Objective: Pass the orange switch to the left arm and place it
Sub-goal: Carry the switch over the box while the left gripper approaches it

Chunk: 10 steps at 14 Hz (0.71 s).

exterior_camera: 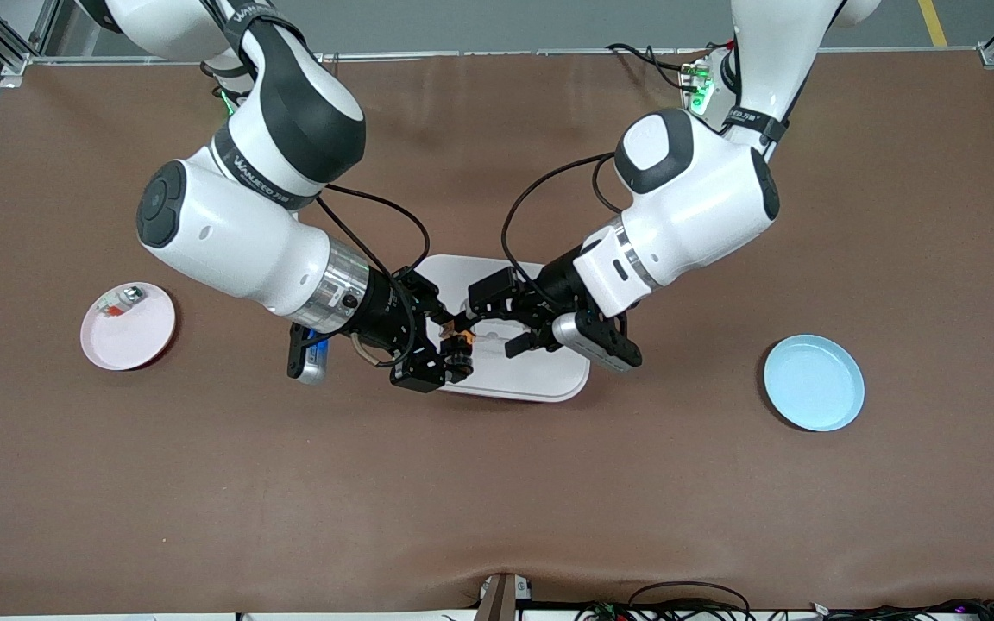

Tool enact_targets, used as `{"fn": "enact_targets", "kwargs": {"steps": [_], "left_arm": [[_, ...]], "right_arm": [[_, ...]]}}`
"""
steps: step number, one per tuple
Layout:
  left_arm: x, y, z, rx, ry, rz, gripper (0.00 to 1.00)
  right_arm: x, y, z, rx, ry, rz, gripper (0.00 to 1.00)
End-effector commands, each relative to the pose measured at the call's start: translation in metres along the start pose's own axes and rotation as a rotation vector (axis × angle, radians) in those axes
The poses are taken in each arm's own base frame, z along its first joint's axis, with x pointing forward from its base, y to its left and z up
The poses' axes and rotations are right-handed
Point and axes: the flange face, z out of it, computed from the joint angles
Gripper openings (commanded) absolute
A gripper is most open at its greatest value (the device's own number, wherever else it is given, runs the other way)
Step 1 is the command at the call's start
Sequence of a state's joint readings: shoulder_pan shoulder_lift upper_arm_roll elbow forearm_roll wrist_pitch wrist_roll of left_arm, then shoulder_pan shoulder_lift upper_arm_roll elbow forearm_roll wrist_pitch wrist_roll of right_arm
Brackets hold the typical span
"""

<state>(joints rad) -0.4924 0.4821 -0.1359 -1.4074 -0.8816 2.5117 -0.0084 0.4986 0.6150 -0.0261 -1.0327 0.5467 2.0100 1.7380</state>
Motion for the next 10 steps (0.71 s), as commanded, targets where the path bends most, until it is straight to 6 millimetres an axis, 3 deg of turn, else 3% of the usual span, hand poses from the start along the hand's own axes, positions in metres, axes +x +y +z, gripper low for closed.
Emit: {"fn": "enact_targets", "kwargs": {"steps": [1, 10], "left_arm": [[0.0038, 0.0014, 0.0041, -0.02, 0.011, 0.014, 1.0], [0.0026, 0.0008, 0.0114, -0.017, 0.046, 0.015, 1.0]], "right_arm": [[-0.0097, -0.0021, 0.0008, 0.003, -0.027, 0.011, 0.0], [-0.0142, -0.0041, -0.006, 0.019, -0.033, 0.007, 0.0]]}}
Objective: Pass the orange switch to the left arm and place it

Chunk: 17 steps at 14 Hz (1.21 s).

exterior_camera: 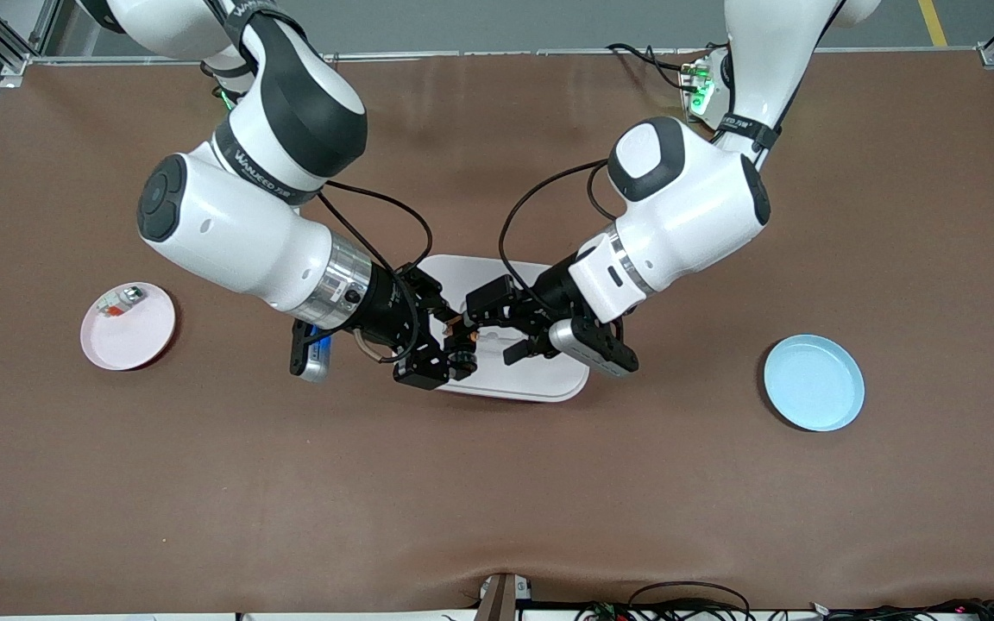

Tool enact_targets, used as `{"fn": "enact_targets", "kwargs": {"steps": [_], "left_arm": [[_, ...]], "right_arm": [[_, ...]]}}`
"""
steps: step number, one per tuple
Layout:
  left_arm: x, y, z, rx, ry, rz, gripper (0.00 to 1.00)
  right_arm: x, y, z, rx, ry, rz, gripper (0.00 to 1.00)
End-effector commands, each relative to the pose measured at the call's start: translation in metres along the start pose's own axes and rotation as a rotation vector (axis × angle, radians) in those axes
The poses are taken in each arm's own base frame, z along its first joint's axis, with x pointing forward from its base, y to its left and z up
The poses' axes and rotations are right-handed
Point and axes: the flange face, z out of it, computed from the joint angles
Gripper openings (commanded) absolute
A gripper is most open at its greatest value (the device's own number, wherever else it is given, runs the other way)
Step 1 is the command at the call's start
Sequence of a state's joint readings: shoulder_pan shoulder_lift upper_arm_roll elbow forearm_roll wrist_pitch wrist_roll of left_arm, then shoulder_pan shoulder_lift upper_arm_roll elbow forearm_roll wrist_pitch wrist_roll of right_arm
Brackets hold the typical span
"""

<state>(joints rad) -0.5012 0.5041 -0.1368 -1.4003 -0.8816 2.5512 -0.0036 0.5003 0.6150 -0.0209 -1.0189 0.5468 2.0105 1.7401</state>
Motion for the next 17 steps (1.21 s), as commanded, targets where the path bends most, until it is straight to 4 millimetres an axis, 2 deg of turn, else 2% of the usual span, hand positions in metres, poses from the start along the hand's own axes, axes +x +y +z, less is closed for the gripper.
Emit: {"fn": "enact_targets", "kwargs": {"steps": [1, 3, 11, 13, 16, 17], "left_arm": [[0.003, 0.006, 0.002, -0.022, 0.024, 0.013, 1.0], [0.004, 0.008, 0.0, -0.025, 0.029, 0.015, 0.8], [0.012, 0.016, -0.005, -0.041, 0.064, 0.01, 0.81], [0.012, 0.015, -0.005, -0.041, 0.066, 0.011, 0.78], [0.012, 0.015, -0.004, -0.04, 0.068, 0.011, 0.31], [0.012, 0.015, -0.004, -0.04, 0.07, 0.011, 0.21]], "right_arm": [[-0.008, -0.004, -0.003, 0.014, -0.025, 0.023, 0.0], [-0.011, -0.006, -0.007, 0.031, -0.032, 0.019, 0.0], [-0.021, -0.007, -0.008, 0.07, -0.05, 0.029, 0.0], [-0.024, -0.006, -0.007, 0.075, -0.053, 0.026, 0.0], [-0.023, -0.006, -0.007, 0.075, -0.051, 0.025, 0.0], [-0.023, -0.006, -0.007, 0.075, -0.051, 0.025, 0.0]]}}
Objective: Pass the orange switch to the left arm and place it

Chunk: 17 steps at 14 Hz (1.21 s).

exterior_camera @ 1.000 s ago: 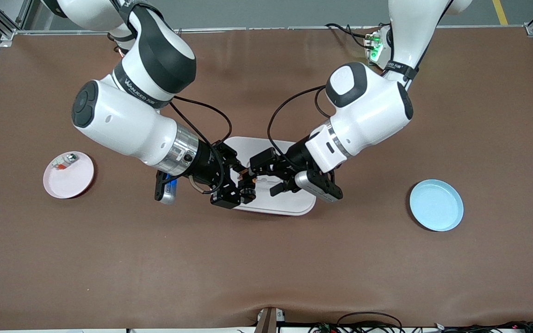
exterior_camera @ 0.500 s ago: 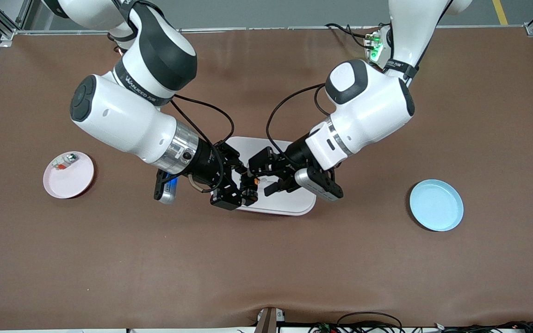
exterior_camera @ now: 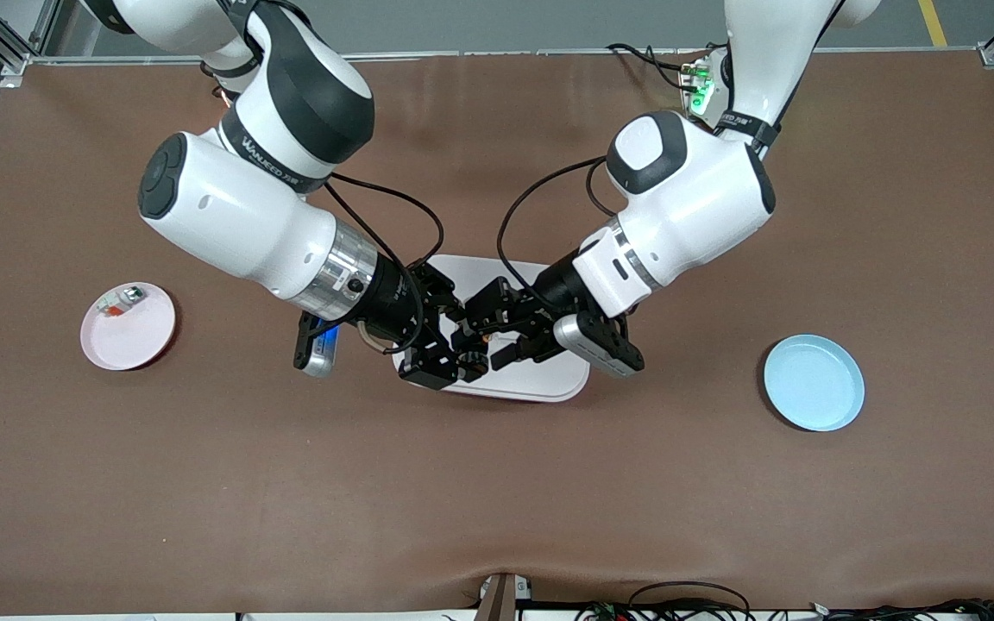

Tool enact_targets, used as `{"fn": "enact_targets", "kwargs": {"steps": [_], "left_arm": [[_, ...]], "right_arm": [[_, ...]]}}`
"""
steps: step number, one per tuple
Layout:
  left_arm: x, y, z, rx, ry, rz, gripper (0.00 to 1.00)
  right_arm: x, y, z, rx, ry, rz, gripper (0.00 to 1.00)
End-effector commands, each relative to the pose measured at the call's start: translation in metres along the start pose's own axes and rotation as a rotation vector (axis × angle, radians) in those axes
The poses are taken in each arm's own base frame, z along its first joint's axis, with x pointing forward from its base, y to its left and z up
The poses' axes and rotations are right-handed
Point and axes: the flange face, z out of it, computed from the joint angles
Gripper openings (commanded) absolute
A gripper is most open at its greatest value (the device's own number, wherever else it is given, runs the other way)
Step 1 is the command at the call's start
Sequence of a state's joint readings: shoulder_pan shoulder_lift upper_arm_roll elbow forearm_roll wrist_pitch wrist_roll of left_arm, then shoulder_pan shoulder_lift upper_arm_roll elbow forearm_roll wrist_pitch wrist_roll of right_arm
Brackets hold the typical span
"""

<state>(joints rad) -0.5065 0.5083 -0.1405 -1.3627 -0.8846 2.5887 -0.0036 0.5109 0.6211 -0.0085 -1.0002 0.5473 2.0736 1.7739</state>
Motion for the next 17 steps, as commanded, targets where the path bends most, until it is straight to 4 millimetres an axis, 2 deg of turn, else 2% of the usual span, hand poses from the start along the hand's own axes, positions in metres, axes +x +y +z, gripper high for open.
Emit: {"fn": "enact_targets", "kwargs": {"steps": [1, 2, 3, 8, 9, 10, 11, 13, 15, 17], "left_arm": [[0.003, -0.002, 0.005, -0.011, 0.017, -0.005, 0.12], [0.003, -0.002, 0.005, -0.011, 0.016, 0.0, 0.03], [0.003, -0.002, 0.005, -0.011, 0.016, 0.003, 0.0], [0.003, -0.002, 0.005, -0.011, 0.017, 0.005, 0.0], [0.003, -0.001, 0.005, -0.012, 0.017, 0.007, 0.0], [0.004, -0.002, 0.004, -0.011, 0.018, 0.009, 0.0], [0.004, -0.002, 0.003, -0.007, 0.019, 0.013, 0.0], [0.009, -0.003, -0.003, -0.004, 0.029, 0.019, 0.0], [0.011, -0.006, -0.006, 0.001, 0.031, 0.027, 0.0], [0.014, -0.004, -0.014, -0.001, 0.034, 0.034, 0.0]], "right_arm": [[-0.006, -0.004, -0.003, 0.014, -0.021, 0.014, 0.0], [-0.006, -0.005, -0.004, 0.016, -0.021, 0.012, 0.0], [-0.006, -0.004, -0.004, 0.015, -0.02, 0.013, 0.0], [-0.004, -0.005, -0.005, 0.012, -0.019, 0.013, 0.0], [-0.001, -0.007, -0.007, 0.015, -0.018, 0.015, 0.36], [0.0, -0.007, -0.007, 0.014, -0.018, 0.017, 0.89], [0.0, -0.007, -0.008, 0.015, -0.017, 0.015, 1.0], [0.005, -0.009, -0.01, 0.017, -0.014, 0.009, 1.0], [0.02, -0.016, -0.019, 0.02, -0.006, -0.006, 1.0], [0.04, -0.017, -0.023, -0.048, 0.013, -0.091, 1.0]]}}
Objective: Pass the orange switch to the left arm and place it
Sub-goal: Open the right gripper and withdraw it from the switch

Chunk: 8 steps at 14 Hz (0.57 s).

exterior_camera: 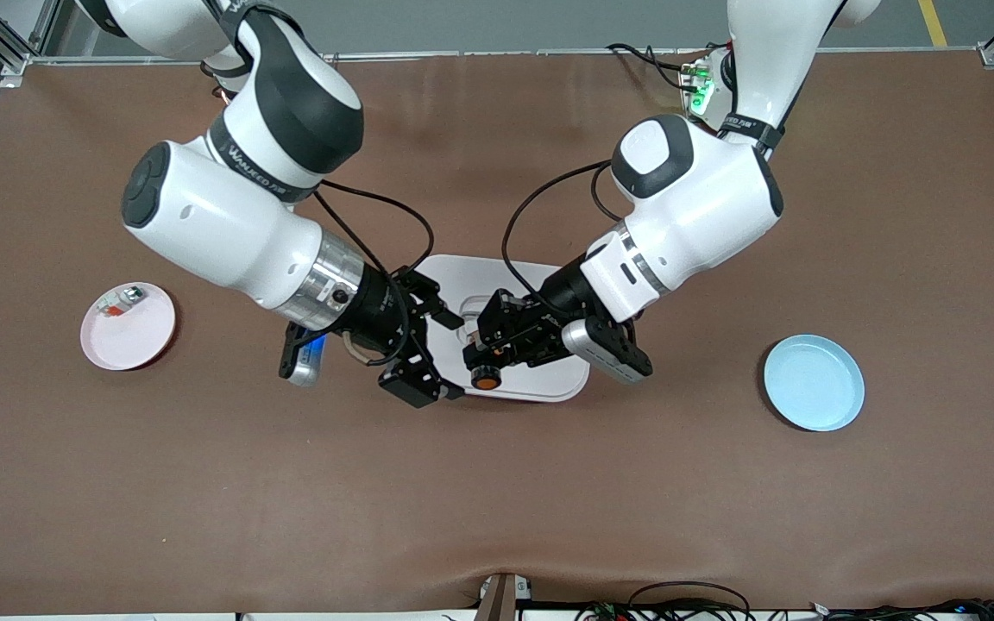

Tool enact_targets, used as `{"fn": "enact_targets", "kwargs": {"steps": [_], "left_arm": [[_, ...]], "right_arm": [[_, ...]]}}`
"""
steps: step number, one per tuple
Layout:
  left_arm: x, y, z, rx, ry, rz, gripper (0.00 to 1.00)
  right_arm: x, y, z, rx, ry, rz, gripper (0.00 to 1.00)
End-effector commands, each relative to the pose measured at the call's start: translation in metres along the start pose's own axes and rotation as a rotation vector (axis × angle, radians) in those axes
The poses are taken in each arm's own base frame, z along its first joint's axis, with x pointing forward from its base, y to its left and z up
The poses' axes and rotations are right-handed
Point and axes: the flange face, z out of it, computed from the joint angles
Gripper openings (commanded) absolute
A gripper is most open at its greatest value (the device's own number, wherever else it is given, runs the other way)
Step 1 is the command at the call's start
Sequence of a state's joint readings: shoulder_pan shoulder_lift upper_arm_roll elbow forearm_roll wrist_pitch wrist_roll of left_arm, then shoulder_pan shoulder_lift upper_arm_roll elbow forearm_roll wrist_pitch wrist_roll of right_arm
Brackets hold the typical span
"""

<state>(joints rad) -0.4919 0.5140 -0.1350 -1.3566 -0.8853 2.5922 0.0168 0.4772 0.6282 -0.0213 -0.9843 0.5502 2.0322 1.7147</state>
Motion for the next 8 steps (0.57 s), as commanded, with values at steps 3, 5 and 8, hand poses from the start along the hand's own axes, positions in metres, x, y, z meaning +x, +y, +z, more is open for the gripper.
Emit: {"fn": "enact_targets", "kwargs": {"steps": [3, 5, 8], "left_arm": [[0.001, 0.001, -0.022, 0.011, 0.008, 0.03, 0.0], [-0.006, -0.006, -0.032, 0.037, -0.002, 0.062, 0.0], [-0.016, -0.022, -0.057, 0.077, -0.008, 0.1, 0.0]], "right_arm": [[0.057, -0.004, -0.031, -0.16, 0.012, -0.158, 1.0], [0.084, -0.002, -0.049, -0.232, 0.01, -0.212, 1.0], [0.122, 0.004, -0.075, -0.324, -0.001, -0.307, 1.0]]}}
